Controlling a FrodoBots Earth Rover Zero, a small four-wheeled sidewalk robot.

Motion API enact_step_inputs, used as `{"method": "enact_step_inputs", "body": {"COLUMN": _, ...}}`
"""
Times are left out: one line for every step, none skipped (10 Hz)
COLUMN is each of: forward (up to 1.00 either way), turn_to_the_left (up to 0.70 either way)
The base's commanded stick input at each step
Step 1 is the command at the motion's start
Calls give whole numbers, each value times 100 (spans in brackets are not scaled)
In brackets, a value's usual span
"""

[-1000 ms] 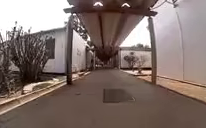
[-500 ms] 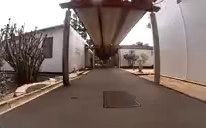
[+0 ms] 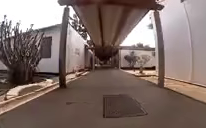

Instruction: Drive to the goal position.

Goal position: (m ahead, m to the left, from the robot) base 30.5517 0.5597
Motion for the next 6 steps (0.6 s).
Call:
{"method": "enact_step_inputs", "body": {"forward": 50, "turn_to_the_left": 0}}
{"method": "enact_step_inputs", "body": {"forward": 50, "turn_to_the_left": 0}}
{"method": "enact_step_inputs", "body": {"forward": 50, "turn_to_the_left": 0}}
{"method": "enact_step_inputs", "body": {"forward": 50, "turn_to_the_left": 0}}
{"method": "enact_step_inputs", "body": {"forward": 50, "turn_to_the_left": 0}}
{"method": "enact_step_inputs", "body": {"forward": 50, "turn_to_the_left": 0}}
